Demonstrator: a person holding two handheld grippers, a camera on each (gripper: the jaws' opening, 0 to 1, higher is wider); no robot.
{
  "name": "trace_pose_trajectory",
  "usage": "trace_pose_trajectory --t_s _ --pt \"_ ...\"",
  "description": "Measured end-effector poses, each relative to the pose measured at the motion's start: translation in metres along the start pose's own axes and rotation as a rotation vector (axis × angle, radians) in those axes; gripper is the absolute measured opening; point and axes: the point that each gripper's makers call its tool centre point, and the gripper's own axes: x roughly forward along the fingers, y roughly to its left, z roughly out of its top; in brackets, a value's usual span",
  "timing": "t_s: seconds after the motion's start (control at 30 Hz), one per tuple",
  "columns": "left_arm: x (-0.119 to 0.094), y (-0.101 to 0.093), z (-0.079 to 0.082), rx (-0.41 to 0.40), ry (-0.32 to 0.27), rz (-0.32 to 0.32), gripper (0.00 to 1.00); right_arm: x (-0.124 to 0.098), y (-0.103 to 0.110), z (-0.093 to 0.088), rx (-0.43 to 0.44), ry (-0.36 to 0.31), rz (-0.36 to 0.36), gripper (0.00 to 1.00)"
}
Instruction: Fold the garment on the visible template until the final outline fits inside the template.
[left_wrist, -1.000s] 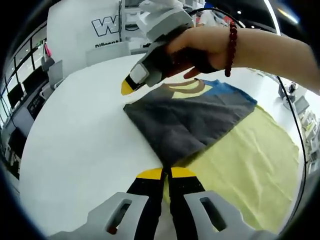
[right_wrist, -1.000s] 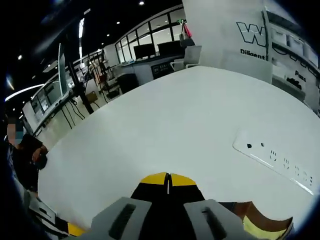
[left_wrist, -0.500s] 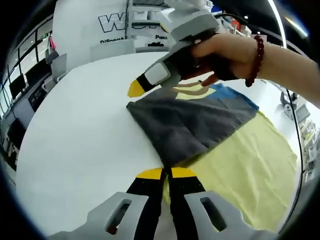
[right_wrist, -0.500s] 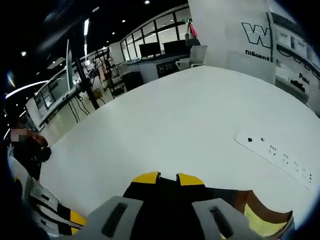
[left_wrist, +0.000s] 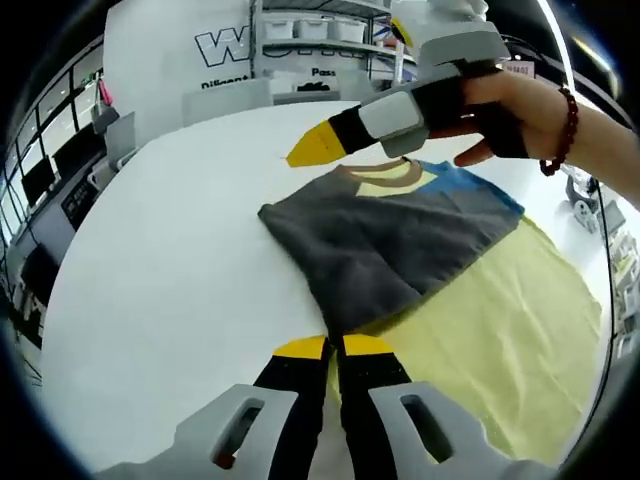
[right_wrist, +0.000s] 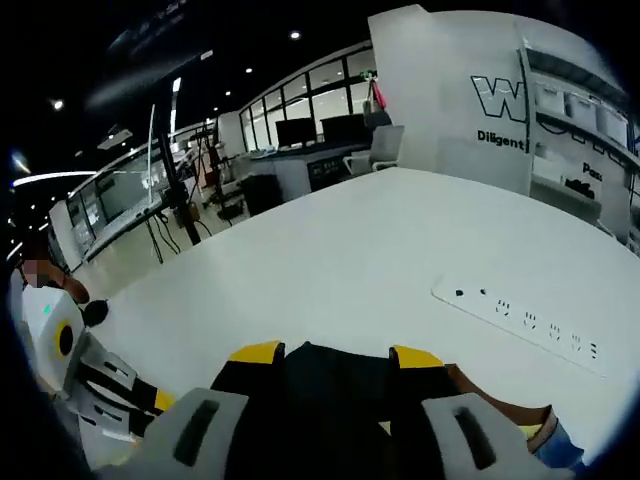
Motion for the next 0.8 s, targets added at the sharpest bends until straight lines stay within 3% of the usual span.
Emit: trace_pose_trajectory --t_s 0.17,0.27,0.47,0.7,0.8 --pt "-0.001 0.004 0.0 0.027 0.011 0.02 0.05 -0.015 -0.004 0.0 -0.036 -0.036 -0.016 0.49" --pt "-0.004 0.017 -0.002 0.02 0.009 0.049 0.05 -0.035 -0.008 -0.005 -0.035 -0.045 -0.05 0.52" --pt "-0.006 0.035 -0.001 0.034 0.013 0.083 0.05 -0.065 -0.022 -0.028 -0.027 -0.02 -0.112 0.58" --pt "-0.01 0.047 -0.003 0.072 0.036 0.124 0.05 -0.088 -0.037 -0.041 -0.016 -0.011 -0.153 0.6" --pt "-0.013 0.053 -0.005 0.05 0.037 0.135 0.05 -0.098 -0.039 -0.046 -0.02 -0.002 -0.164 0.61"
